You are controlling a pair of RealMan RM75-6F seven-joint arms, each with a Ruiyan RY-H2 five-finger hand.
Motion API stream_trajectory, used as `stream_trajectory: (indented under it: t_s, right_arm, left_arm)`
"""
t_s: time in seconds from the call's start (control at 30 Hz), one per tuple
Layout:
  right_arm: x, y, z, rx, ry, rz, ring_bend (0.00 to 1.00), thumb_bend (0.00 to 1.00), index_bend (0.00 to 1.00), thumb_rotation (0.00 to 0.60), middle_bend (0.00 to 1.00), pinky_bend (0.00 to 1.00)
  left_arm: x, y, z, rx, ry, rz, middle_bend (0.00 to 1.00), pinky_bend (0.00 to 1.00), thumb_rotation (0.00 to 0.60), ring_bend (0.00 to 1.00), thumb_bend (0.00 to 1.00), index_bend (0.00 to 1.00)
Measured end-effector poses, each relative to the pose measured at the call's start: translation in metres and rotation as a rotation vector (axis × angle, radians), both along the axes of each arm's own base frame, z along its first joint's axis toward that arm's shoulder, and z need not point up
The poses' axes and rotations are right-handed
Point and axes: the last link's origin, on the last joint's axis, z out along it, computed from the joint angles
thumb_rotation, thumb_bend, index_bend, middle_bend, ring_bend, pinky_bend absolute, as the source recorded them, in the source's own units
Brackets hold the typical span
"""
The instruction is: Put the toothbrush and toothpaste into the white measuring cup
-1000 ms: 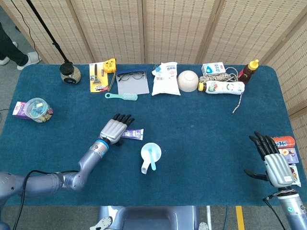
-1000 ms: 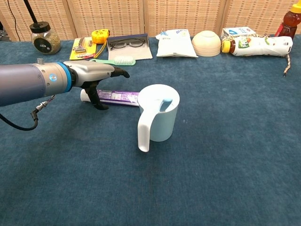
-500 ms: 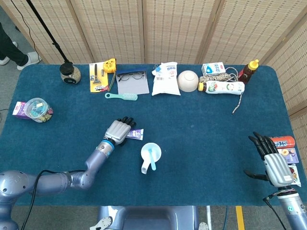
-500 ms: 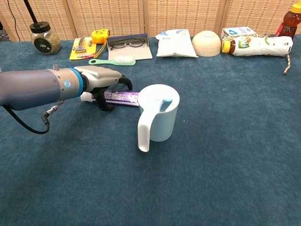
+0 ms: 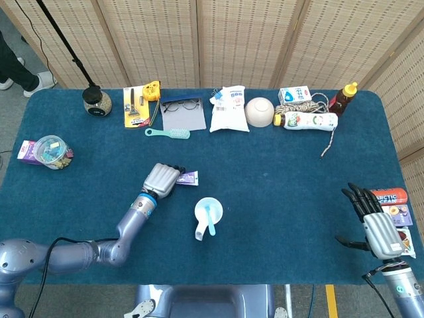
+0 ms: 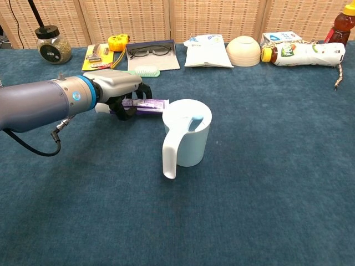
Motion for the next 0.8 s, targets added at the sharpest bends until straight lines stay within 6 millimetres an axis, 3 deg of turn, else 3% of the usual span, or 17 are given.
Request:
stream_trajectory:
  t_s: [0.47,0.8]
  right_arm:
    - [0.001,0.001,0.0,0.001,-0.003,0.006,0.0,0.0,0.0,0.6,0.0,0.0]
    - [0.002,0.002,0.0,0.001,-0.002,0.009,0.0,0.0,0.0,0.6,0.0,0.0]
  left_arm:
    - [0.007,-0.003,0.017,0.023,-0.089,-0.011,0.46,0.44,0.6,0.39,0.6,0.59]
    - [0.018,-0.006,0.047,-0.005,-0.453,0.042,0.46,0.44,0.6,0.39,0.6,0.59]
